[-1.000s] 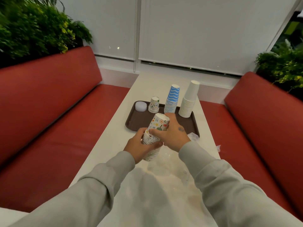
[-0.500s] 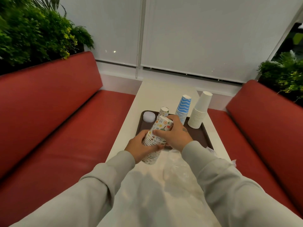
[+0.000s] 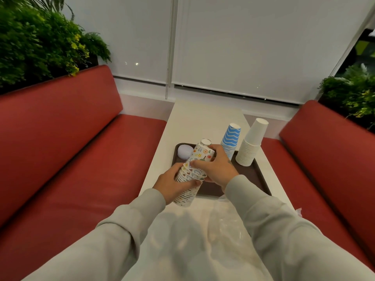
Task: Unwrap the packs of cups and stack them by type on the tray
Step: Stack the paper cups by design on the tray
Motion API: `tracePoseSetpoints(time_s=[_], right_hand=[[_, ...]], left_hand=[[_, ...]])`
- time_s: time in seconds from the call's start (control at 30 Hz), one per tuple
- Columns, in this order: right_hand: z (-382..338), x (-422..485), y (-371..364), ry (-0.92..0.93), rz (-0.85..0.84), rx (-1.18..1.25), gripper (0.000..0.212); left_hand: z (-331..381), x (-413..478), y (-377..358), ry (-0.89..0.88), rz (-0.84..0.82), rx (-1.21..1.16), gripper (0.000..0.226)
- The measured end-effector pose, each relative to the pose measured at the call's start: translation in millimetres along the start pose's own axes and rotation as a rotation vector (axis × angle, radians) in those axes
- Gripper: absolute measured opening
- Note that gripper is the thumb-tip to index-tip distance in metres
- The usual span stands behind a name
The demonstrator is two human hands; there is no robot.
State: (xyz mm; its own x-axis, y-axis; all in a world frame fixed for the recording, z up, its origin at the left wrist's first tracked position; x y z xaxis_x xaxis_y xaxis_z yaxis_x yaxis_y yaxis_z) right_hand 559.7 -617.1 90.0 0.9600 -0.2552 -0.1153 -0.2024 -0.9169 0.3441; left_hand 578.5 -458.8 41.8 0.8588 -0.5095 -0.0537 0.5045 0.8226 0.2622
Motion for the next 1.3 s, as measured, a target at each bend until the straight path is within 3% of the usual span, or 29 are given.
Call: tracePoseSetpoints(time_s=[0.27, 0.47, 0.73, 0.87, 1.1, 1.3], right_hand=[[10, 48, 1, -0.058, -0.04, 0.074, 0.073], [37, 88, 2, -0.049, -0.028, 0.078, 0.094], [38, 148, 24, -0.033, 0.012, 0.119, 0.08], [22, 183, 51, 0.02, 0.099, 0.097, 0.088], [11, 213, 61, 0.124, 0.122, -0.197, 0.082], [30, 233, 51, 0.123, 0.109, -0.281, 0.08]], left_hand=[[-11, 49, 7, 0.037, 0.015, 0.027, 0.046], [-18, 91, 1, 0.062, 0.003, 0.052, 0.049], [-43, 133, 7, 0.129, -0.007, 0.086, 0.055], [-53, 145, 18, 0.176, 0.06, 0.019, 0.059], [-56, 162, 33, 0.174, 0.122, -0.118, 0.048], [-63, 171, 34, 0.241, 0.138, -0.378, 0.034]])
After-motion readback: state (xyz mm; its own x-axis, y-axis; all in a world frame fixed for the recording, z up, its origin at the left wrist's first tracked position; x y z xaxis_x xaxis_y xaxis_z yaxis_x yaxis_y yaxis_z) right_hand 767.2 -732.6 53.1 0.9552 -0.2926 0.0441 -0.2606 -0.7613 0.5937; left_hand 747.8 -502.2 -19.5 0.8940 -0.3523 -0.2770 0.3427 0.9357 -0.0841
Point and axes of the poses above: each hand's wrist, its own x-axis towards the middle knuckle, its own y-axis out of the back of the hand, z = x × y, the point moved 5 cm from there along x, towards the middle knuckle, and after that the axes turned 5 degrees about -z, right-handed, at the moved point
